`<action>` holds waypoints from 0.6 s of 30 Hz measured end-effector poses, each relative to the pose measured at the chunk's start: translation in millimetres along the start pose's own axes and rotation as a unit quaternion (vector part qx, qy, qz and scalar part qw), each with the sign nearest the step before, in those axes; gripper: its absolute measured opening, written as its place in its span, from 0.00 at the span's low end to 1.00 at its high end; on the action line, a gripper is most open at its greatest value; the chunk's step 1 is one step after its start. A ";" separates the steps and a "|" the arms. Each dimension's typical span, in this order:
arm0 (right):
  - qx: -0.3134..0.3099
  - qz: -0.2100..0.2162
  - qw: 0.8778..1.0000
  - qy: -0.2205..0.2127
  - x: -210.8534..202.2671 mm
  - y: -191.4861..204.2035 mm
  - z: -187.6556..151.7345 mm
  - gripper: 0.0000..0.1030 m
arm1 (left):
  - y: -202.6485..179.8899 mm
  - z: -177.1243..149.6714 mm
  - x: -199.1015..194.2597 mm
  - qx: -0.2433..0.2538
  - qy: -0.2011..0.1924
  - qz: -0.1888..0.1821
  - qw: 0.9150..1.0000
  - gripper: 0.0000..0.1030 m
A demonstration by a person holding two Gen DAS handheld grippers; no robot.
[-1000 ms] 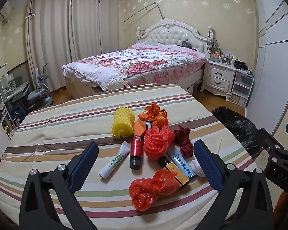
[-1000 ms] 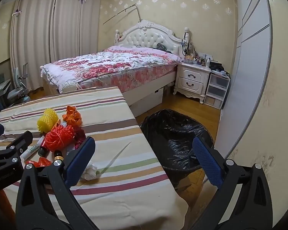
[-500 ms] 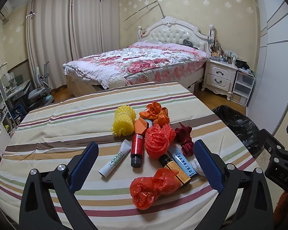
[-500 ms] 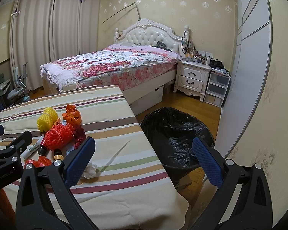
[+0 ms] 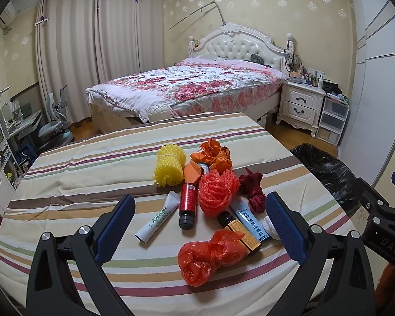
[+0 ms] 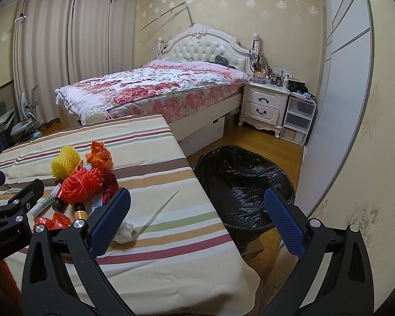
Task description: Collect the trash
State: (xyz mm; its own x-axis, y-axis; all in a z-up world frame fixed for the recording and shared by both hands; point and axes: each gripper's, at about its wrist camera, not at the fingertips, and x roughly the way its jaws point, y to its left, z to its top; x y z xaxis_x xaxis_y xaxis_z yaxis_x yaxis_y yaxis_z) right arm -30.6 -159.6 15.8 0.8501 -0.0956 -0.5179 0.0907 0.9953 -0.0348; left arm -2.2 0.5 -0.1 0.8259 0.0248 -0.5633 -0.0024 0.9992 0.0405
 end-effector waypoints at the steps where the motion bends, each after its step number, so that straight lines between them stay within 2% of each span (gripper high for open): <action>1: 0.000 0.000 1.000 0.000 0.0 0.2 -1.2 0.96 | 0.1 0.0 0.1 0.000 0.000 0.000 1.000 0.94; 18: 0.002 0.000 1.000 0.002 0.7 0.1 -3.1 0.96 | 0.3 -3.1 0.9 0.001 0.002 0.001 1.000 0.94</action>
State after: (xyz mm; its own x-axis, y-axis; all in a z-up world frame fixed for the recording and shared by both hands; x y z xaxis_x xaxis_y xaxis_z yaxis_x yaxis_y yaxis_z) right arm -31.6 -159.6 12.8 0.8484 -0.0948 -0.5208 0.0923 0.9953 -0.0308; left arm -3.2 0.8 -3.2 0.8240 0.0259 -0.5660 -0.0025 0.9991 0.0422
